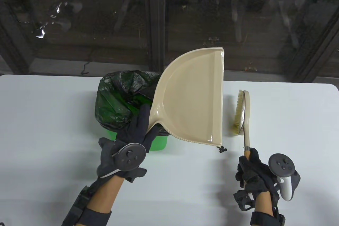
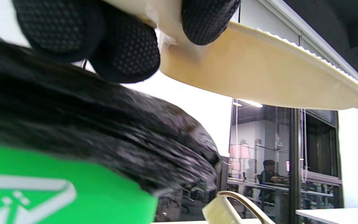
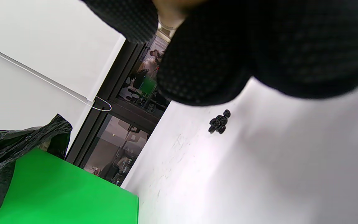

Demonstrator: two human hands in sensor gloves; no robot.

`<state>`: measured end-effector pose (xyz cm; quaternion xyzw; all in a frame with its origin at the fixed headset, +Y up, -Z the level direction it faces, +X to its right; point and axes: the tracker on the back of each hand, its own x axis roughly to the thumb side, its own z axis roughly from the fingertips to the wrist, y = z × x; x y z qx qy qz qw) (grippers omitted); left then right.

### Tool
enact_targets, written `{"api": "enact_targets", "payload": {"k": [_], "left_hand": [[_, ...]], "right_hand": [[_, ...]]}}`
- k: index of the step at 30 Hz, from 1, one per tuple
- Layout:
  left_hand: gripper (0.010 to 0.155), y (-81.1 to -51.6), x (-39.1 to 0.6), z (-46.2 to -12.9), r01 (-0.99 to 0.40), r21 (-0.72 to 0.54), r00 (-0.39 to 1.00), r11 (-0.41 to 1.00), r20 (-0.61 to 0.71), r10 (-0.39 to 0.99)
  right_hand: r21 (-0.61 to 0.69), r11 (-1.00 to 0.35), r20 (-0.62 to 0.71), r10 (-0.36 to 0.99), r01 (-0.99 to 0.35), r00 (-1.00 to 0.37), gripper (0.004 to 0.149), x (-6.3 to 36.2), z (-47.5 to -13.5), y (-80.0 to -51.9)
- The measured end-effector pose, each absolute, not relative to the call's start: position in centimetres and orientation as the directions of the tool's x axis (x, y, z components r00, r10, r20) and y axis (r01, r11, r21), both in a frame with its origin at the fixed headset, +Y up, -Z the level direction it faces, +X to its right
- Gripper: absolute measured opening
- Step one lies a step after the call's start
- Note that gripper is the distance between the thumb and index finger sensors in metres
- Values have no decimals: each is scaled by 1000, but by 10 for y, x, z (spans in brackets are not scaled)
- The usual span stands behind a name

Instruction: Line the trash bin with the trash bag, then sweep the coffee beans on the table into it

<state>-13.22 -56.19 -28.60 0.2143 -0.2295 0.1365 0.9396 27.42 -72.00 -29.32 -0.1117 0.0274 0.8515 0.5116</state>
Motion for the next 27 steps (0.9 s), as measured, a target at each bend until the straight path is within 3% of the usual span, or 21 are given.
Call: {"api": "enact_targets", "payload": {"k": [9, 27], "left_hand": [[67, -600, -102, -279, -415, 251, 809, 874, 541, 229], [67, -652, -76, -278, -355, 139, 796, 924, 564, 221]], "right_hand": [[-65, -471, -219, 867, -880, -448, 67, 274, -293, -720], [-71, -455, -221, 875, -888, -431, 67, 275, -293, -721]]}}
